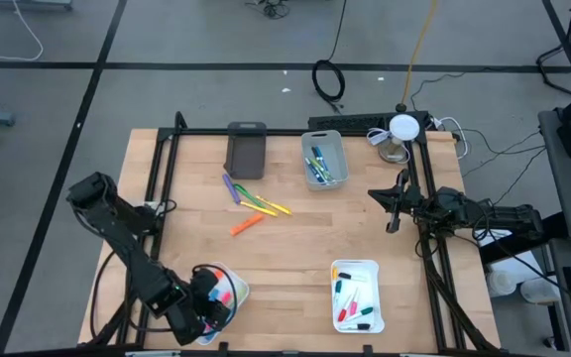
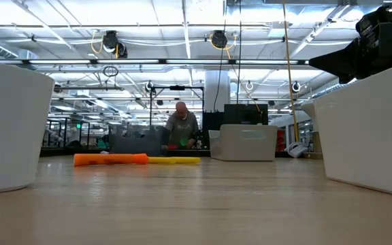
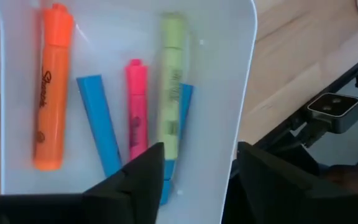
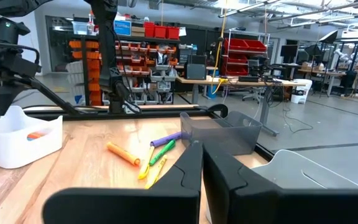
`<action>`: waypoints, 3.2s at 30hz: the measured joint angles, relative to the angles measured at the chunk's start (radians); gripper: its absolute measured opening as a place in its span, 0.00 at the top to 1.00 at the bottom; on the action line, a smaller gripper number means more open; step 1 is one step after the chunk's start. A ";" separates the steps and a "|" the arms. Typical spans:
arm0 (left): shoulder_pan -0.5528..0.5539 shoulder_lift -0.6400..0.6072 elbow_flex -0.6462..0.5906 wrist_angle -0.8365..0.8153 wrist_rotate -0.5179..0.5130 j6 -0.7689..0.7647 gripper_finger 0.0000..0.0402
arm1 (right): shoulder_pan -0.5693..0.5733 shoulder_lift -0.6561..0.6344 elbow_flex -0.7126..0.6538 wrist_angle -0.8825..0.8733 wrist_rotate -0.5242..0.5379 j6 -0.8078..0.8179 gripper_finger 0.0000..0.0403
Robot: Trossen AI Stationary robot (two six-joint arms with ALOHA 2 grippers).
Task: Pick & Place Markers
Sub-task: Put the green marker pen into the left white bin, then put the orange marker pen into the left white bin
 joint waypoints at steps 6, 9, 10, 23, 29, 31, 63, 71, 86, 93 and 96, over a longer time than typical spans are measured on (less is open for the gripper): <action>0.027 -0.004 0.000 -0.016 0.008 0.059 0.41 | 0.000 0.000 0.000 0.000 0.000 0.000 1.00; 0.071 -0.035 0.000 -0.019 0.045 0.123 0.41 | 0.000 0.000 0.000 0.000 0.000 0.000 1.00; 0.089 -0.049 0.000 -0.015 0.053 0.167 0.42 | 0.000 0.000 0.000 0.000 0.000 0.000 1.00; 0.415 -0.151 0.000 -0.089 -0.113 0.984 0.53 | 0.000 0.000 0.000 0.000 0.000 0.000 1.00; 0.582 -0.081 0.000 -0.121 -0.075 1.181 0.54 | 0.000 0.000 0.000 0.000 0.000 0.000 1.00; 0.613 -0.045 0.000 -0.123 -0.064 1.240 0.54 | 0.000 0.000 0.000 0.000 0.000 0.000 1.00; 0.868 0.188 -0.172 -0.031 0.176 1.415 0.54 | 0.000 0.000 0.000 0.000 0.000 0.000 1.00; 0.856 0.184 -0.206 0.046 0.196 1.439 0.55 | 0.000 0.000 0.000 0.000 0.000 0.000 1.00; 0.826 0.163 -0.104 -0.146 0.235 1.362 0.84 | 0.000 0.000 0.000 0.000 0.000 0.000 1.00; 0.679 0.035 0.066 -0.319 0.199 1.199 0.84 | 0.000 0.000 0.000 0.000 0.000 0.000 1.00; 0.573 -0.027 0.131 -0.335 0.198 1.050 0.84 | 0.000 0.000 0.000 0.000 0.000 0.000 1.00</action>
